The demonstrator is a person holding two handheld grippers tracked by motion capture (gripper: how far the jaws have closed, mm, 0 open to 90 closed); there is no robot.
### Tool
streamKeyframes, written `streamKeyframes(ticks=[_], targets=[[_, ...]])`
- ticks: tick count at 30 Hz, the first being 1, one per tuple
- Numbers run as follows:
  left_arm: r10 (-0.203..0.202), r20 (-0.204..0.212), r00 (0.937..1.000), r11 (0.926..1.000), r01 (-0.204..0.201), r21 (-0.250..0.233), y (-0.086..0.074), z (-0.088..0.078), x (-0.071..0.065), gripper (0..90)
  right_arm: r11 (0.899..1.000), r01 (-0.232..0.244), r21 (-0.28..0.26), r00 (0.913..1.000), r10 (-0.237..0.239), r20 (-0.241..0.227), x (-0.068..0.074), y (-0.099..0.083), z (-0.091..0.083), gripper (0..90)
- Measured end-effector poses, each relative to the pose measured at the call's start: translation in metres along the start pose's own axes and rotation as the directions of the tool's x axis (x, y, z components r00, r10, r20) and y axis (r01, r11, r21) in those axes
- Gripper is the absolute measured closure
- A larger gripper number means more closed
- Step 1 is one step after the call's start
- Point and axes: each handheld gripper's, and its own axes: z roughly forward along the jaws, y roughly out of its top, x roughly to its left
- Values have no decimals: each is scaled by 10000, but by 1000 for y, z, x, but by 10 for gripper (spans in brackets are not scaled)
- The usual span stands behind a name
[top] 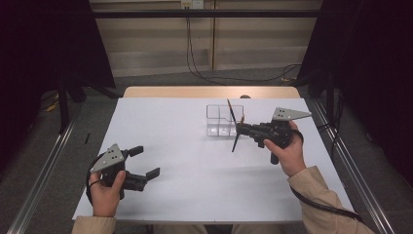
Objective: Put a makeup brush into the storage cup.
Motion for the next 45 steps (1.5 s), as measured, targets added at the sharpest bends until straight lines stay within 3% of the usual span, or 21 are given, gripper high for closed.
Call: streamKeyframes(ticks=[21,45], targets=[[90,-48,9999,10000,-90,7,0,1,0,2,9993,40,-374,9953,-4,971,-22,19,-4,842],[166,-46,9999,9999,-165,31,0,1,0,4,9978,539,-397,9773,-445,2071,-39,47,-2,842]])
